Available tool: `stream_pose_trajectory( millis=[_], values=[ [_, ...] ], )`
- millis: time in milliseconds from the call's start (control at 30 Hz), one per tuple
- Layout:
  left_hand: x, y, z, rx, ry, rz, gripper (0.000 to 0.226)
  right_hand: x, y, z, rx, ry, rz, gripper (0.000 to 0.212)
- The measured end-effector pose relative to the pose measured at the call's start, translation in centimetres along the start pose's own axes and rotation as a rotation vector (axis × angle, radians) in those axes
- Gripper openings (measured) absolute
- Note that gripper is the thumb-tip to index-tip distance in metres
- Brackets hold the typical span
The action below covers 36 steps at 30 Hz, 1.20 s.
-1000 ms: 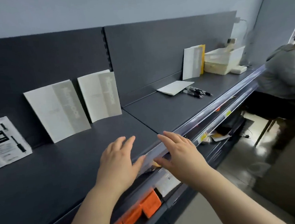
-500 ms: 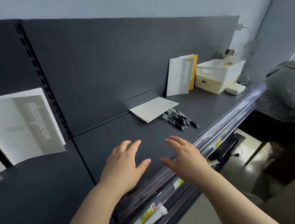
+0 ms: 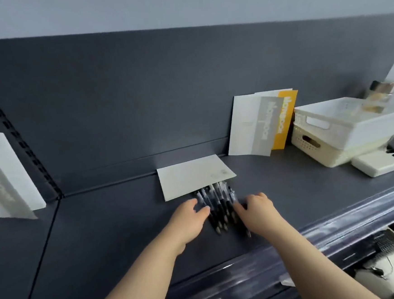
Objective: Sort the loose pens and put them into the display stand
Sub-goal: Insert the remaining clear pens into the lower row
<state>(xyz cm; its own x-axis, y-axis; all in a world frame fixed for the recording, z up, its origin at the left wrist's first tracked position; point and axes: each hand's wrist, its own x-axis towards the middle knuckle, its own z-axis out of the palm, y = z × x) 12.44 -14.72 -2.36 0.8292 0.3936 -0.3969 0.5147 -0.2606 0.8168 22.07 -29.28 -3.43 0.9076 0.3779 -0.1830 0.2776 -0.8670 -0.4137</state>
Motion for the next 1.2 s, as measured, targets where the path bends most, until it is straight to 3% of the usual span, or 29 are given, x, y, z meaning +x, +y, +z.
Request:
stream_pose_trajectory(
  millis=[100, 367, 533, 700, 833, 1033, 1200],
  values=[
    [2.1, 2.3, 2.1, -0.062, 0.144, -0.041, 0.013, 2.3, -0.3, -0.2, 0.023, -0.075, -0.057, 0.037],
    [5.1, 4.5, 5.4, -0.32, 0.195, -0.192, 0.046, 5.5, -1.5, -0.2, 0.213, -0.239, -0.249, 0.014],
    [3.8, 6.0, 6.0, -0.602, 0.265, -0.258, 0.021, 5.2, -1.2, -0.9, 0.342, -0.307, -0.373, 0.02],
    [2.2, 6.4, 6.1, -0.761, 0.272, -0.331, 0.021, 4.0, -0.7, -1.9, 0.447, -0.424, -0.375, 0.019],
    [0.0, 5.7, 6.7, -0.946, 0.212, -0.37, 0.019, 2.7, -0.3, -3.3, 0.353, -0.498, -0.496, 0.018],
    [-2.8, 5.0, 5.7, -1.125, 0.275, -0.263, 0.024, 0.3, -1.9, -4.0, 0.409, -0.488, -0.62, 0.018],
    [-5.1, 3.6, 2.6, -1.227, 0.363, -0.096, 0.023, -2.6, -5.3, -2.6, 0.707, -0.514, -0.741, 0.043]
  ],
)
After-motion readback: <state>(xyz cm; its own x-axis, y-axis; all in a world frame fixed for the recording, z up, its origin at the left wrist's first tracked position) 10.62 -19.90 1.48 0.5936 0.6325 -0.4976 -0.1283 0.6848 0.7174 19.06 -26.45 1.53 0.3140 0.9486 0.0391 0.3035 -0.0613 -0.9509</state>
